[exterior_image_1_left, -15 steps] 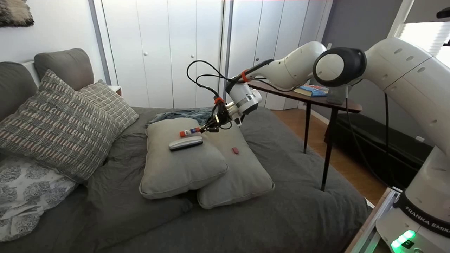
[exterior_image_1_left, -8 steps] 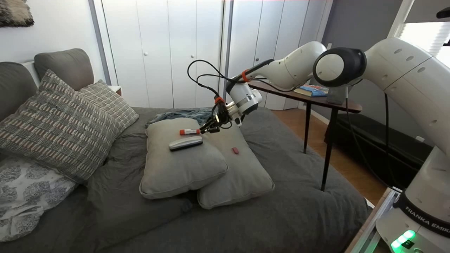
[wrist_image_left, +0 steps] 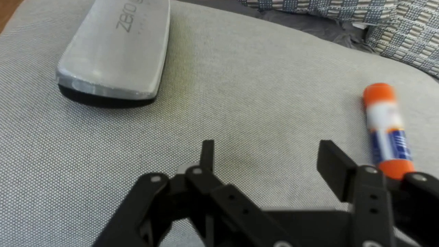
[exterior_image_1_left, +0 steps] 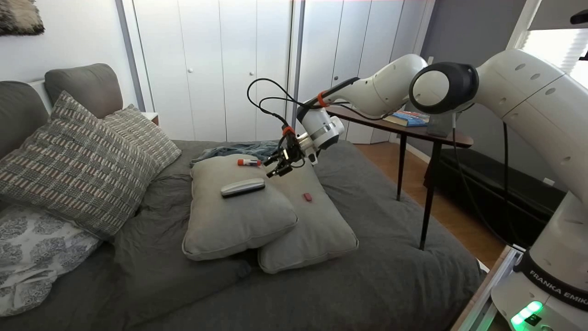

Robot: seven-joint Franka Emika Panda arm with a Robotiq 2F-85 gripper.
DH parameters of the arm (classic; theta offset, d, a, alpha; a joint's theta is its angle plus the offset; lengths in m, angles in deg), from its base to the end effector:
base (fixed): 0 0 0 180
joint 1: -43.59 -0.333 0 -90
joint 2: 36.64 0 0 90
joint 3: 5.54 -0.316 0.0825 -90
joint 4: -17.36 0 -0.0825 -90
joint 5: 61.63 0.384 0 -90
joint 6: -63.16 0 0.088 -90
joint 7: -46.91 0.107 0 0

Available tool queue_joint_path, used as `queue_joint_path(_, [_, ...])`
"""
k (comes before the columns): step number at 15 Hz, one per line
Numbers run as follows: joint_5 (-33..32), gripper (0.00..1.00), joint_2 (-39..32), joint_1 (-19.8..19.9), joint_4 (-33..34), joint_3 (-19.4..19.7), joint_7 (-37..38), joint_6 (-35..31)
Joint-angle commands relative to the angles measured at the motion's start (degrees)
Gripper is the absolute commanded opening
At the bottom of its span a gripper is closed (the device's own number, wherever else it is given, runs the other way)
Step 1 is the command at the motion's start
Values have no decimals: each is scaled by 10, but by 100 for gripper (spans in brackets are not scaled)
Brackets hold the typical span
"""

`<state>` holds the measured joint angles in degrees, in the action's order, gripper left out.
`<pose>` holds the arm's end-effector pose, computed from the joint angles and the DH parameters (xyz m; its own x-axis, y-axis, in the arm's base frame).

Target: Pick up the glue stick and put it on the left gray pillow

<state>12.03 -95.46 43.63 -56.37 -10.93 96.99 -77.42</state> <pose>0.7526 0.0521 0.1356 -0.0713 -0.6359 -0.7684 -0.9060 0.3636 -0.2169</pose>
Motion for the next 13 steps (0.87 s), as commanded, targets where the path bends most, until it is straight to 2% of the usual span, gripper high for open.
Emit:
queue_joint_path(1, [-15,100,43,-20,-58,21,-28,-47])
queue_joint_path(6, [-28,100,117,-53,-171,36,-116,-166])
queue_joint_path(10, [-39,100,166,-84,-244,47,-153,-282])
queue_joint_path(11, [-33,100,119,-63,-182,32,-136,-242])
queue_joint_path(13, [-33,100,127,-66,-192,31,-139,-251])
